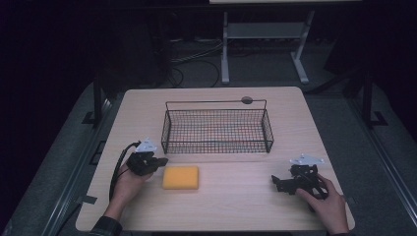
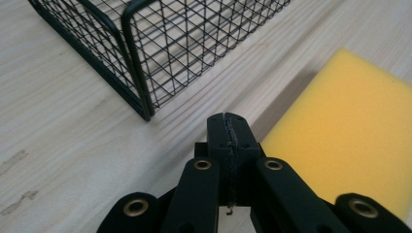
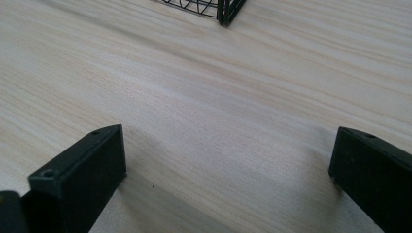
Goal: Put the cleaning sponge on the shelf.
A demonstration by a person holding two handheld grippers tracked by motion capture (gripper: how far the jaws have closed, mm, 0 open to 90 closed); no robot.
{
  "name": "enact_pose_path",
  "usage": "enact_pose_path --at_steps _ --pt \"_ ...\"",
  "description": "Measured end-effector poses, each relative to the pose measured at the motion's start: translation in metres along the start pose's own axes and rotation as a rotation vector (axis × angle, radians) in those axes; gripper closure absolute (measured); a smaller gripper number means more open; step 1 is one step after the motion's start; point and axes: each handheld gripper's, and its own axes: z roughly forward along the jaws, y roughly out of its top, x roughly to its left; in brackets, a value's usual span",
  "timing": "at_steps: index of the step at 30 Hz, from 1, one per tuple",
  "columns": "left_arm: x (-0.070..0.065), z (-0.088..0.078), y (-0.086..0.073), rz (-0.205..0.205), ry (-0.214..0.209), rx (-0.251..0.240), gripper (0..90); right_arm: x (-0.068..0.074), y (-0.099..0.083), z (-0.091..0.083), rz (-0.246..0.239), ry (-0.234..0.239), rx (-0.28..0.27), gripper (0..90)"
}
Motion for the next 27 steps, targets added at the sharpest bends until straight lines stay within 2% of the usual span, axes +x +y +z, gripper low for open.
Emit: enact_pose_path --at_steps 7,27 --pt "-0.003 0.000 -0.001 -0.009 -0.011 0.005 89.5 0.000 0.000 0.000 0.000 0.000 0.000 0.0" --pt "-0.023 0.000 -0.004 0.013 -0.067 0.031 89.6 0.000 0.000 0.000 0.000 0.000 0.000 0.0"
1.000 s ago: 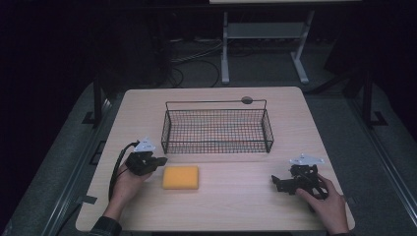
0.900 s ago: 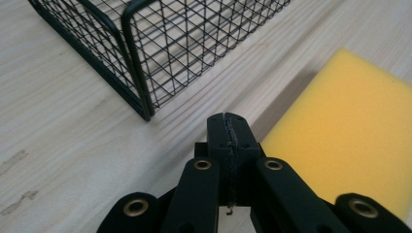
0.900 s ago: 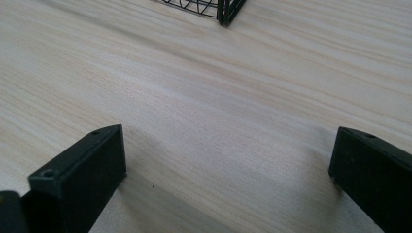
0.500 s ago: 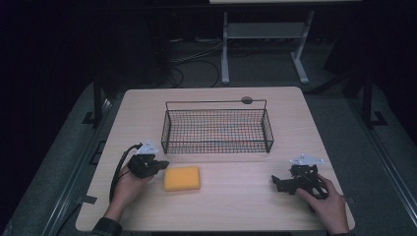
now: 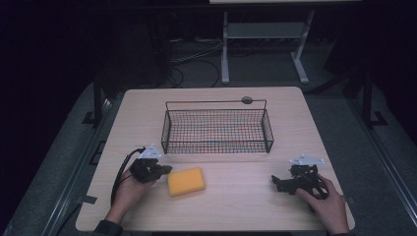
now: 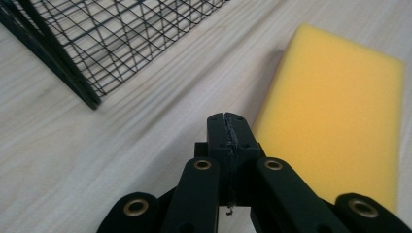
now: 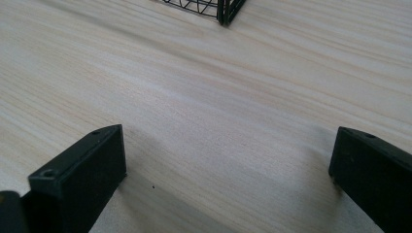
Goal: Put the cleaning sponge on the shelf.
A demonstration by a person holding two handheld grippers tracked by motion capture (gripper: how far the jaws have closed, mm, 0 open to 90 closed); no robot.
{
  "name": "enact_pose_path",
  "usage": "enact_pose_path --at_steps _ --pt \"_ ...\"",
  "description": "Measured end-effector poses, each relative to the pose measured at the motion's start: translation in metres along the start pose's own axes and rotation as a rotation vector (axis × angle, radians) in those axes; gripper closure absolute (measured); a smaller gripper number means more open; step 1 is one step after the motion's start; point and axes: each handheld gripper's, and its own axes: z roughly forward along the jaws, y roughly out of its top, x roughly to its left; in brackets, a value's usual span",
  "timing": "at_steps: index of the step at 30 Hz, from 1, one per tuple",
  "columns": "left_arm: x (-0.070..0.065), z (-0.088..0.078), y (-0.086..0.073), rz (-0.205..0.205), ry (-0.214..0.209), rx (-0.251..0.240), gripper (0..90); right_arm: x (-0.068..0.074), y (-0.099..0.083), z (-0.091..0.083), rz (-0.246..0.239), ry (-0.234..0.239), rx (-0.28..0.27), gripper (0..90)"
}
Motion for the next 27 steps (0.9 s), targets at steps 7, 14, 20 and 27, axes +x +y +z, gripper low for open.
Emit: enact_pose_path --at_steps 7,14,20,27 --pt "-0.010 -0.001 -0.001 0.002 -0.022 0.005 89.6 0.000 0.000 0.000 0.000 0.000 0.000 0.0" --pt "-0.017 0.000 -0.001 0.005 -0.043 0.011 89.6 0.000 0.000 0.000 0.001 0.000 0.000 0.0" --pt "-0.022 0.001 -0.001 0.007 -0.051 0.023 89.5 0.000 0.000 0.000 0.000 0.000 0.000 0.0" --pt "-0.029 0.002 0.000 0.016 -0.070 0.030 89.5 0.000 0.000 0.000 0.000 0.000 0.000 0.0"
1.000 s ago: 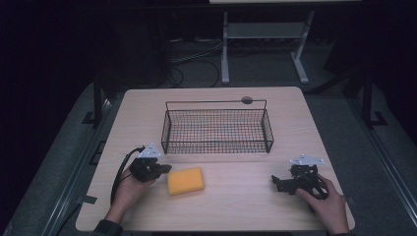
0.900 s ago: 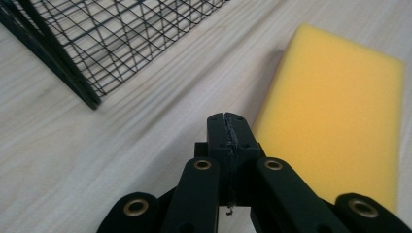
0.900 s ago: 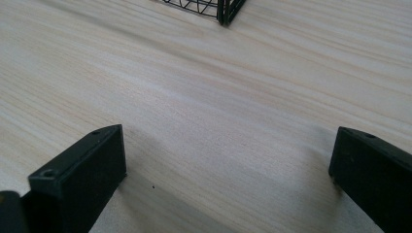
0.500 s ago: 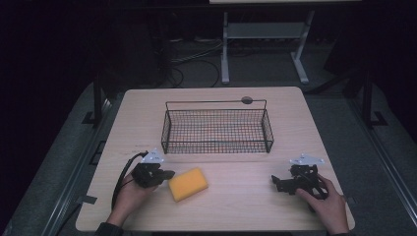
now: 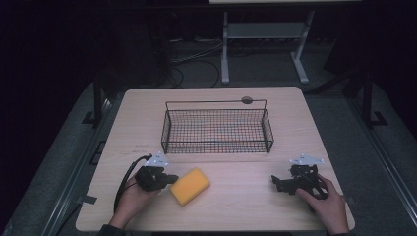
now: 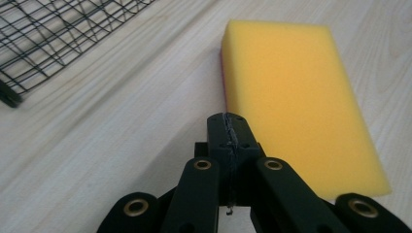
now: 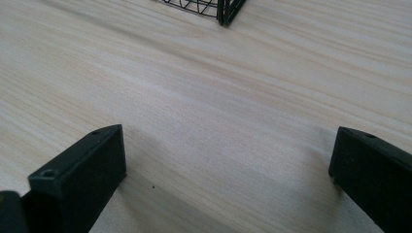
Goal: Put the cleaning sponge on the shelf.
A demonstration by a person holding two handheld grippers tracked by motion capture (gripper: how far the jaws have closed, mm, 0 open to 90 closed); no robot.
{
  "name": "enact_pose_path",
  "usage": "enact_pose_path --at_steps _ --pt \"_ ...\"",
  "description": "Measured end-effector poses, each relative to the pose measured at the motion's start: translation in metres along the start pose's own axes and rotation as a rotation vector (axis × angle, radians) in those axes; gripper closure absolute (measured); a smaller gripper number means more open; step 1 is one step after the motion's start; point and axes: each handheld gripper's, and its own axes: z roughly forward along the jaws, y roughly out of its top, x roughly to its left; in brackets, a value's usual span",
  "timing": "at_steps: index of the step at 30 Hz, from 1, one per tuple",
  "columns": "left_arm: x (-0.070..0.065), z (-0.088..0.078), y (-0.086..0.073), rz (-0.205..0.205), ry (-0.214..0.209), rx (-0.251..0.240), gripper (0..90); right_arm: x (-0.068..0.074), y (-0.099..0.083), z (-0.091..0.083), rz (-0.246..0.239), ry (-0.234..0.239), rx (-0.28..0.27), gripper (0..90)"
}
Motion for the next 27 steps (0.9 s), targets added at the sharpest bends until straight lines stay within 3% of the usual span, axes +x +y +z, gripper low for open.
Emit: enact_pose_path --at_steps 6,10,18,23,27 --pt "-0.002 0.000 0.001 -0.005 -0.003 0.002 89.6 0.000 0.000 0.000 0.000 0.000 0.000 0.0" --pt "0.001 -0.006 0.003 -0.022 0.017 -0.007 89.0 0.000 0.000 0.000 0.000 0.000 0.000 0.0" --pt "0.002 -0.015 0.009 -0.068 0.035 -0.001 68.3 0.000 0.000 0.000 0.000 0.000 0.000 0.0" --pt "-0.002 -0.017 0.016 -0.108 0.044 0.026 50.7 0.000 0.000 0.000 0.000 0.000 0.000 0.0" --pt "-0.008 -0.014 0.021 -0.095 0.029 0.054 36.0 0.000 0.000 0.000 0.000 0.000 0.000 0.0"
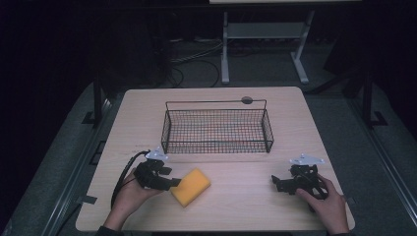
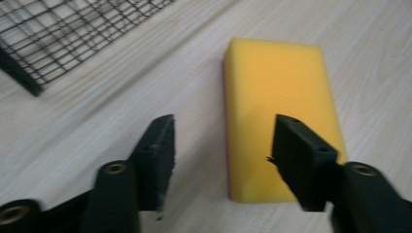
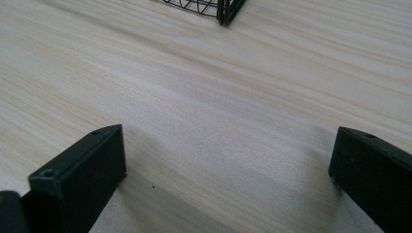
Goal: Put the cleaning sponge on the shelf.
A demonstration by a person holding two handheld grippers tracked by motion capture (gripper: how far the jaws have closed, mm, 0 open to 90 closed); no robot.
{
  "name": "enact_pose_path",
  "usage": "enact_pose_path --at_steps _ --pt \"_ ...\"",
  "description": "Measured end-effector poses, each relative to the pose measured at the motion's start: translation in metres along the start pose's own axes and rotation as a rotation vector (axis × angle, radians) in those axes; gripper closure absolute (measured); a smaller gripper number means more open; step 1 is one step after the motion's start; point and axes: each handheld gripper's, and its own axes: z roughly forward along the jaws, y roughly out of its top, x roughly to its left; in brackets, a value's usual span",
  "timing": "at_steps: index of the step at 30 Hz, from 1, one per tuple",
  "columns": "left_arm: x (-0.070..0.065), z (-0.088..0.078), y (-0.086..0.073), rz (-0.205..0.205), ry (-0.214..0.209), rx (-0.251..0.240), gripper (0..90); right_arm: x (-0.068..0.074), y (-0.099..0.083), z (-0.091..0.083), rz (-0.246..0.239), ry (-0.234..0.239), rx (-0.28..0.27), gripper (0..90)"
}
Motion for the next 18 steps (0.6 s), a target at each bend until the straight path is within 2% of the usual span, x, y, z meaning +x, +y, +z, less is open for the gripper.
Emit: enact_pose_path --at_steps 3,5,9,11,13,18 --pt "-0.004 0.002 0.003 0.011 0.002 0.013 30.7 0.000 0.000 0.000 0.000 0.000 0.000 0.0" --pt "-0.008 0.003 0.006 0.016 0.011 0.017 22.6 0.000 0.000 0.000 0.000 0.000 0.000 0.0" --pt "-0.014 0.007 0.010 0.015 0.034 0.038 12.8 0.000 0.000 0.000 0.000 0.000 0.000 0.0" --pt "-0.017 0.009 0.013 0.017 0.041 0.054 12.4 0.000 0.000 0.000 0.000 0.000 0.000 0.0" --pt "-0.021 0.011 0.016 0.023 0.024 0.065 12.4 0.000 0.000 0.000 0.000 0.000 0.000 0.0" --pt "-0.029 0.017 0.021 0.042 0.012 0.079 12.4 0.000 0.000 0.000 0.000 0.000 0.000 0.0"
